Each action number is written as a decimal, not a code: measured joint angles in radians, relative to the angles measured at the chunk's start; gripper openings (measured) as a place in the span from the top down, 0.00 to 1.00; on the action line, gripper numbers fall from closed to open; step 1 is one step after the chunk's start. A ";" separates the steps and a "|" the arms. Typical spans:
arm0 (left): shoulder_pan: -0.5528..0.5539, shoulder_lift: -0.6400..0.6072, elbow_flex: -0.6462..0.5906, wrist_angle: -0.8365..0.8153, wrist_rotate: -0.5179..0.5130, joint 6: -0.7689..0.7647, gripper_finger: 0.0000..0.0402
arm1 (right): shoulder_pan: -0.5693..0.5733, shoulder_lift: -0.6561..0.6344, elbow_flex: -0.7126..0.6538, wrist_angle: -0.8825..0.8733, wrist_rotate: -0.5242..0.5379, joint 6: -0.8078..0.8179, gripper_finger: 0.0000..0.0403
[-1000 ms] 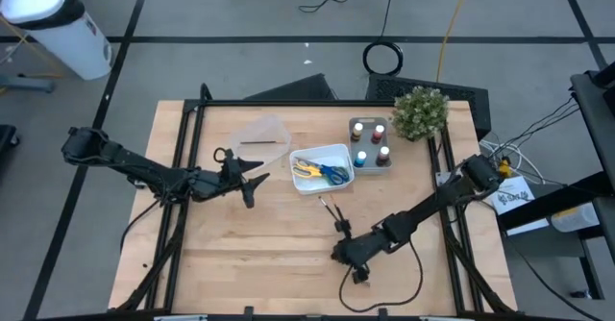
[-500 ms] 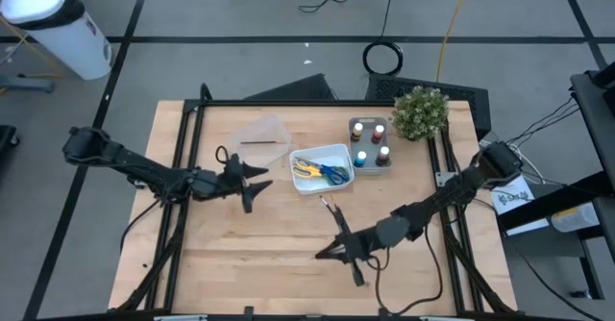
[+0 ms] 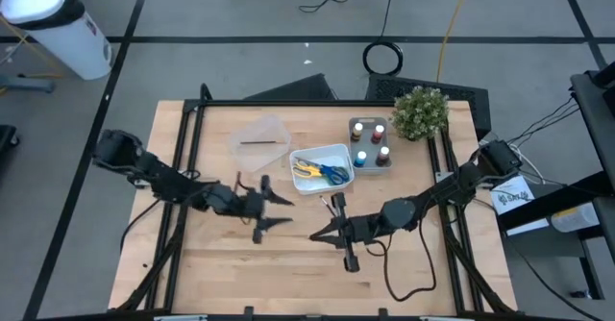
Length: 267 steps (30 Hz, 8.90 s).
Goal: Pick & Place Paint Supplies
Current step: Put the bottom gold paint brush in the transparent bin, then put the right silver paint brush in the transparent bin
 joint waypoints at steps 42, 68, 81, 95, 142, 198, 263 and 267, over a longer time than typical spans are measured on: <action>-0.023 0.152 0.530 -0.640 -0.063 0.144 0.97 | 0.014 -0.002 -0.032 0.049 0.009 -0.011 0.98; 0.070 -0.104 0.530 -1.728 -0.603 -0.537 0.97 | 0.022 -0.209 -0.035 -0.589 0.550 0.165 0.67; 0.516 -0.095 0.357 -1.518 -0.277 -0.349 0.97 | -0.111 -0.214 -0.035 -0.717 0.452 0.182 0.67; 0.682 -0.096 0.292 -1.480 -0.097 -0.335 0.69 | -0.203 -0.214 -0.035 -0.747 0.289 0.227 0.66; 0.367 -0.234 0.490 -1.057 0.269 -0.009 0.51 | -0.002 0.006 0.009 -1.365 0.027 0.890 0.68; 0.353 -0.230 0.489 -1.071 0.234 -0.017 0.51 | 0.056 0.080 0.006 -1.539 0.033 0.947 0.89; 0.342 -0.095 0.489 -0.868 0.322 0.031 0.51 | -0.035 0.137 -0.232 -0.922 0.188 0.747 0.58; 0.342 -0.095 0.489 -0.872 0.322 0.031 0.51 | -0.053 0.138 -0.232 -1.011 0.111 0.758 0.73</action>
